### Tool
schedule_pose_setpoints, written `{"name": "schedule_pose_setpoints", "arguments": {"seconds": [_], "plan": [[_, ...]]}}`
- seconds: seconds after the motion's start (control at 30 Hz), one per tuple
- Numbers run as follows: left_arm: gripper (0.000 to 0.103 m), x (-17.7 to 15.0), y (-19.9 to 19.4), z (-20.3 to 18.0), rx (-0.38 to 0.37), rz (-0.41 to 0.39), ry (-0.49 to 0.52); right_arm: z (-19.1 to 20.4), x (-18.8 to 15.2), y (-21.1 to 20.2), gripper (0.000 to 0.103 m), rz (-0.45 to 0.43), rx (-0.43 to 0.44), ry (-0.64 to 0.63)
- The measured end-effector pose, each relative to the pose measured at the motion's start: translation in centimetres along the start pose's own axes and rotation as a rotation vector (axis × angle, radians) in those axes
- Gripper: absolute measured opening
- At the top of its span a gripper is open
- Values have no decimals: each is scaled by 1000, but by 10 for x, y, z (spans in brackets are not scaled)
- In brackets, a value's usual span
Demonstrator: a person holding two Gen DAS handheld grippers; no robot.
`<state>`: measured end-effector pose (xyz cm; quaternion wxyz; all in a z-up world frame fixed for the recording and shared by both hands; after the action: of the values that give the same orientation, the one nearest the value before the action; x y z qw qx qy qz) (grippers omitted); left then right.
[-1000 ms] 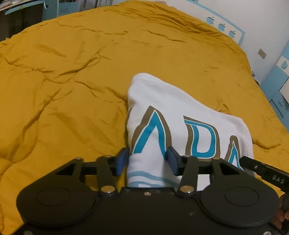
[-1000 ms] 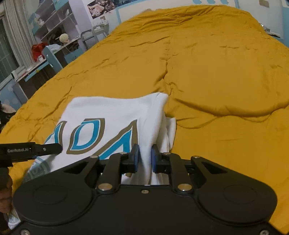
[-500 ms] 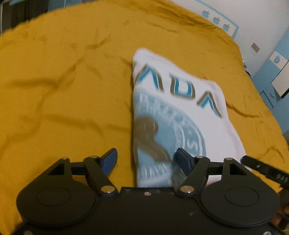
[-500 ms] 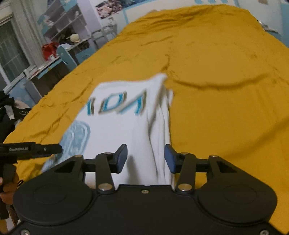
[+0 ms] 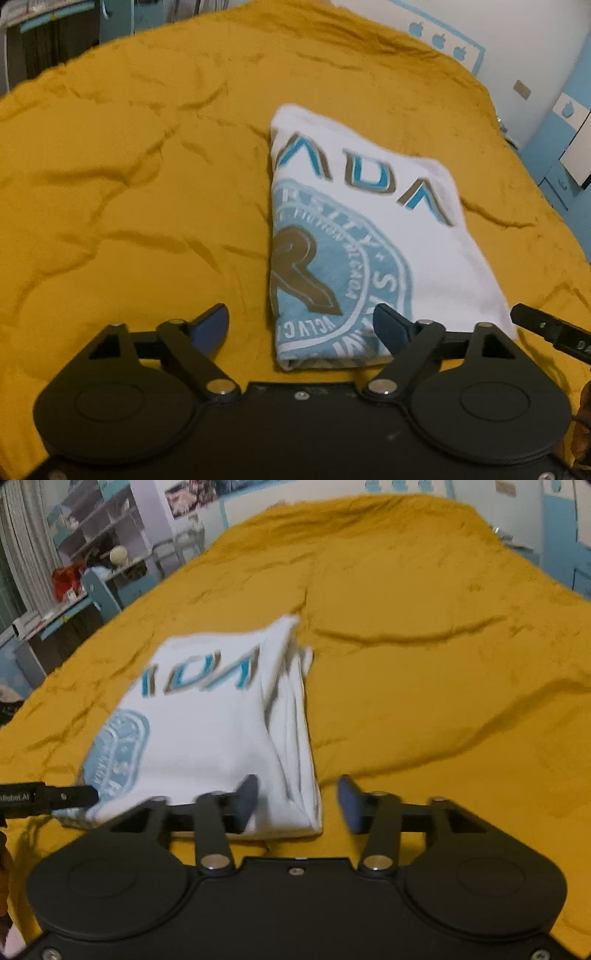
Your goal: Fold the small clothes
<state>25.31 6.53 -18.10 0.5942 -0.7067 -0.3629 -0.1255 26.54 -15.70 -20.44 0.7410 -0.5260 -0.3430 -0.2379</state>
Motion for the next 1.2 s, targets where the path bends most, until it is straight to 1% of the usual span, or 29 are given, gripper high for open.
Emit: {"name": "schedule_pose_setpoints", "arguments": {"seconds": [0.03,0.07,0.1,0.17,0.23,0.33,0.47,0.57,0.63,0.7,0.8,0.87,0.9,1.03,1.13,1.2], "plan": [[96,0,-7,-1,8,-5,5,2,2,-7,71,-9,-8,-2],[103,0,-14,-3,20,-13,9,5,4,-13,84,-20,-19,-4],[103,-1,-22,-4,27,-27,12,9,5,-19,87,-32,-25,-6],[103,-3,-39,-8,28,-51,23,17,7,-30,88,-50,-28,-34],[103,-6,-51,-11,45,-58,34,26,8,-38,91,-62,-40,-61],[103,-9,-68,-14,61,-72,46,37,6,-53,92,-79,-49,-89],[103,-15,-90,-19,57,-87,50,49,2,-72,94,-84,-32,-96],[103,-21,-99,-22,51,-97,60,53,-1,-77,94,-91,-15,-89],[103,-24,-94,-22,50,-94,59,54,-5,-73,94,-95,-7,-91],[103,-25,-85,-22,39,-99,55,54,-10,-64,94,-116,1,-106],[103,-24,-64,-19,56,-91,42,55,-14,-46,94,-154,-21,-162],[103,-21,-50,-17,64,-77,31,53,-14,-34,94,-153,-50,-185],[103,-20,-44,-16,68,-71,29,52,-13,-26,94,-150,-51,-183],[103,-19,-19,-10,94,-28,18,44,-13,-1,94,-83,-64,-165],[103,-23,-1,-5,101,18,11,38,-21,13,94,-28,-71,-153],[103,-26,6,-4,102,23,21,34,-29,20,94,8,-68,-139]]}}
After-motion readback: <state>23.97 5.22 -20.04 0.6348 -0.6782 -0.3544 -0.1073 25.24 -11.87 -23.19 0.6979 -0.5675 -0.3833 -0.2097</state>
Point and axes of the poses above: each gripper's, at about its wrist camera, not at the fingertips, and y roughly the way its jaws point, z to its left, x to its top, the point moved 6 cm from there along y, roughly the way its jaws point, and after that the axes turned 1 degree about -y, right-handed, at the moved point
